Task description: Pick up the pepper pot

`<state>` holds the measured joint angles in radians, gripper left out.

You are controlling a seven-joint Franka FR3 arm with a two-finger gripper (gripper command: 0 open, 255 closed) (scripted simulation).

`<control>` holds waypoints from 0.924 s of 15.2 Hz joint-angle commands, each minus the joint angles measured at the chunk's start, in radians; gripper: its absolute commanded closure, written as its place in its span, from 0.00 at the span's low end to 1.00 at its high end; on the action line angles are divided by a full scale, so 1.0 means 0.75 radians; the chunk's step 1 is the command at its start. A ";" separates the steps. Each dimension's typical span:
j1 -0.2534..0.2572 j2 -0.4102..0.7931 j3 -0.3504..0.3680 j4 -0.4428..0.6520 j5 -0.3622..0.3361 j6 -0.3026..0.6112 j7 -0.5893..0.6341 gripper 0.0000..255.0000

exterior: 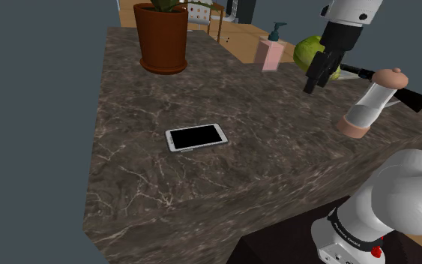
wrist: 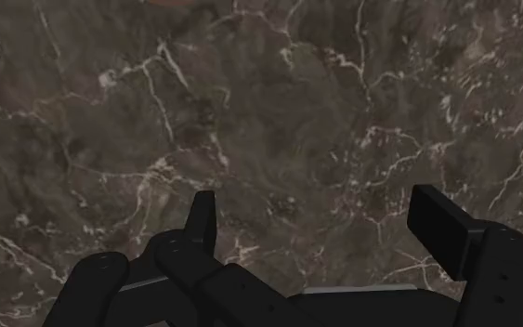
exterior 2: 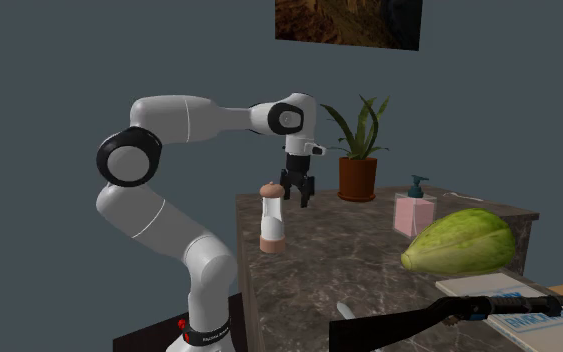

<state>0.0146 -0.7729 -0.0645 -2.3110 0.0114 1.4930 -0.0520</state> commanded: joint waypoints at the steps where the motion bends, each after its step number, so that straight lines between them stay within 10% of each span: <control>1: 0.000 0.000 0.000 0.000 0.000 0.000 0.000 0.00; 14: -0.098 -0.157 -0.081 0.348 -0.186 -0.550 -0.074 0.00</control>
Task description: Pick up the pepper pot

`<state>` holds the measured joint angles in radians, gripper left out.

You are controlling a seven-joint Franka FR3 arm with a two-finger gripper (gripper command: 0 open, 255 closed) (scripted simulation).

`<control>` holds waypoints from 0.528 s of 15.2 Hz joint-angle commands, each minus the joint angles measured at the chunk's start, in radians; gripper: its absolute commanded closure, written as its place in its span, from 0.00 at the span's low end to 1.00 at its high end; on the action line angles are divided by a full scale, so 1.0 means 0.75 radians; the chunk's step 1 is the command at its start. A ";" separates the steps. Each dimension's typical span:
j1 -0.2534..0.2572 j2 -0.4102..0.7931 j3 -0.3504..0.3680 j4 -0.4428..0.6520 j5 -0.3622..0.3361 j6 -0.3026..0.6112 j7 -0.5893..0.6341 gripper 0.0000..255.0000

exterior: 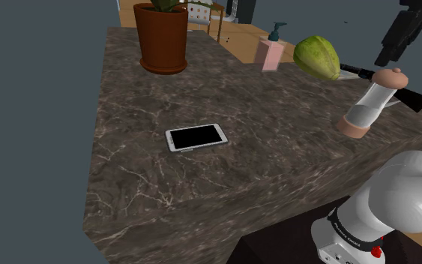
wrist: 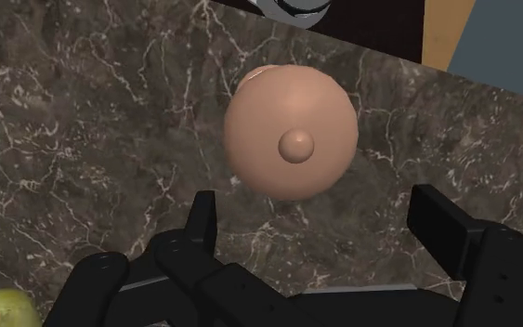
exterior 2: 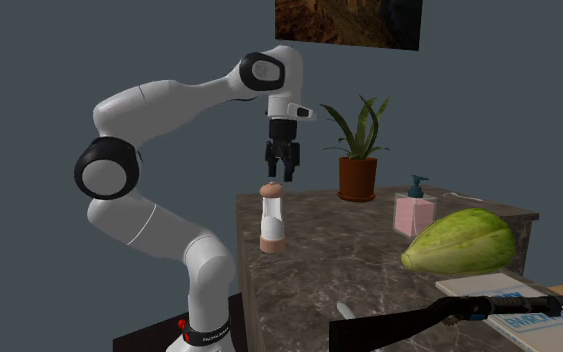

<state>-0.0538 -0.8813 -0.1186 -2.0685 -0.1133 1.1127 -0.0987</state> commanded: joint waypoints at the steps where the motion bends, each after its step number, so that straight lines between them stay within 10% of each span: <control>1: -0.007 -0.013 -0.009 0.026 -0.020 -0.044 -0.012 0.00; 8: -0.013 -0.102 -0.017 -0.170 -0.028 0.062 -0.002 0.00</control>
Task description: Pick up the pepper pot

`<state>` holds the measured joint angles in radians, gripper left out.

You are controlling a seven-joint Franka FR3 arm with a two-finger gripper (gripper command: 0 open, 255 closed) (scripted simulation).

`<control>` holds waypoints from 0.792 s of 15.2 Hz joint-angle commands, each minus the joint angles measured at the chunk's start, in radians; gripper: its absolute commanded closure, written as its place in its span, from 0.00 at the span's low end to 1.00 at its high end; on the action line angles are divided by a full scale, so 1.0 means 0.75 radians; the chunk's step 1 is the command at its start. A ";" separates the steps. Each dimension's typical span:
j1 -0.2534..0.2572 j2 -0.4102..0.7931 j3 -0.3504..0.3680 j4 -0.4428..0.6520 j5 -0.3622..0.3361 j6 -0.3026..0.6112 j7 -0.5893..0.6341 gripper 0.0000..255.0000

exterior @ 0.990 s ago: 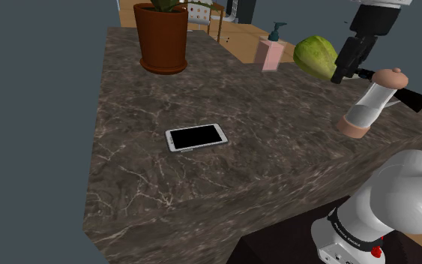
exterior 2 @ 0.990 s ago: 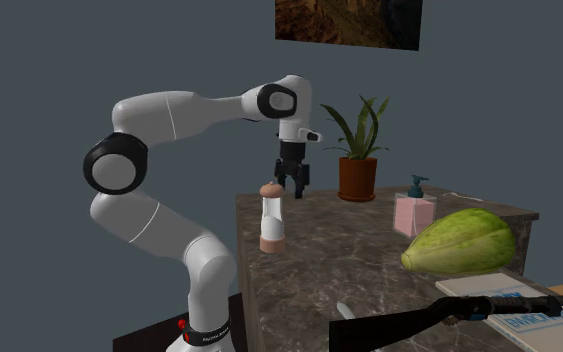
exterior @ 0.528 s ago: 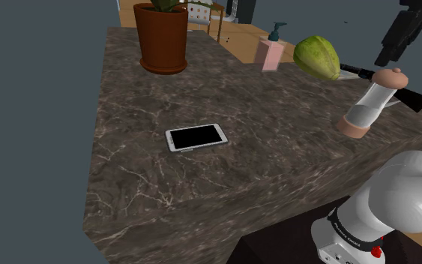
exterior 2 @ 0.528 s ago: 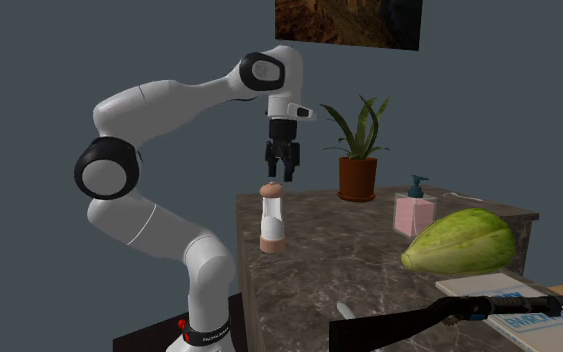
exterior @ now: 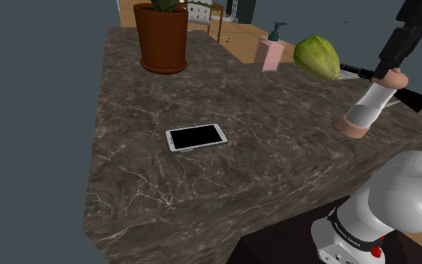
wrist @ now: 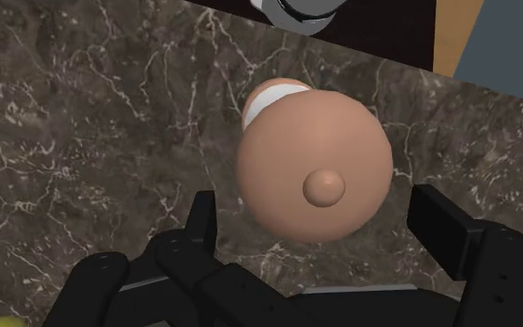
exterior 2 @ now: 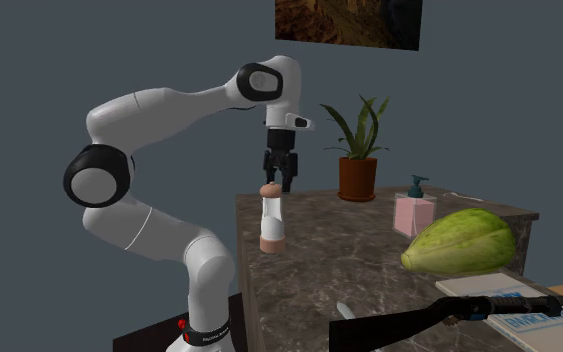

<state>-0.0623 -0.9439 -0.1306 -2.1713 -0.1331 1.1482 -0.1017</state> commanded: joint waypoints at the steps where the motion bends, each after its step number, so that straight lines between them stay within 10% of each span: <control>1: -0.001 -0.019 -0.001 -0.033 -0.001 0.015 0.002 0.00; 2: -0.001 -0.019 -0.001 -0.033 -0.001 0.015 0.002 0.00; 3: -0.001 -0.018 -0.001 -0.032 -0.002 0.015 0.001 1.00; 12: -0.001 -0.019 -0.001 -0.033 -0.001 0.015 0.002 1.00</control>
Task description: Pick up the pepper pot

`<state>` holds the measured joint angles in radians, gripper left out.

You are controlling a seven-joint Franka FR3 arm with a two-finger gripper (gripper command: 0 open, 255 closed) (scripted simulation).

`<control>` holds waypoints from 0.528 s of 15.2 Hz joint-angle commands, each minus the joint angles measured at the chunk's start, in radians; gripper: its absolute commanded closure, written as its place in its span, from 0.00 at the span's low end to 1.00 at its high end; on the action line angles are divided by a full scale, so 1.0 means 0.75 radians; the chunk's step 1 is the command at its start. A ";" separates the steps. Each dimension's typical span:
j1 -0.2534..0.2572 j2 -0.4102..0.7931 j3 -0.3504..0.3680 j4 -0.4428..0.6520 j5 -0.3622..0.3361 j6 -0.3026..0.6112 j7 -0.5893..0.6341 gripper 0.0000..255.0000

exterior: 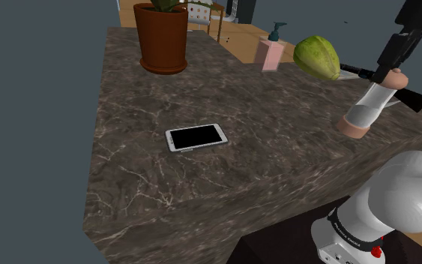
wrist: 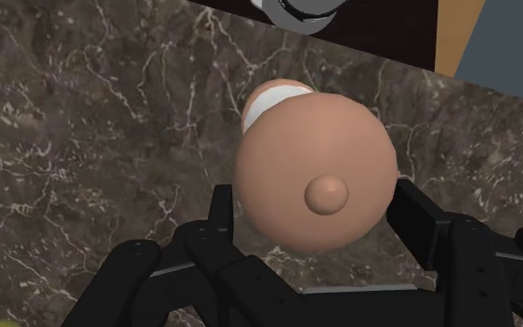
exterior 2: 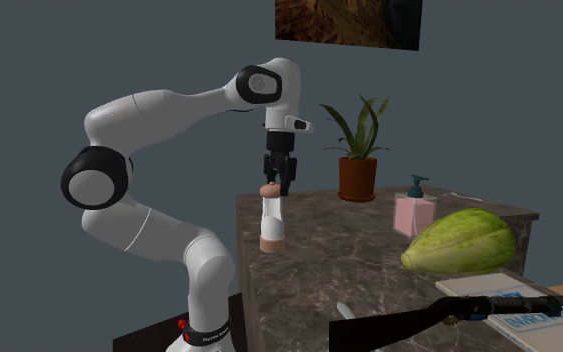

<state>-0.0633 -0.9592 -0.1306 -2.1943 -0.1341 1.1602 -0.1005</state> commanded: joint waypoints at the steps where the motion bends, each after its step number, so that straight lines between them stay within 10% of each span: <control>1: 0.001 0.013 0.001 0.022 0.001 -0.015 -0.001 1.00; 8: 0.006 0.097 0.007 0.205 0.008 -0.113 -0.010 1.00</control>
<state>-0.0598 -0.8970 -0.1231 -2.0615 -0.1264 1.0854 -0.1045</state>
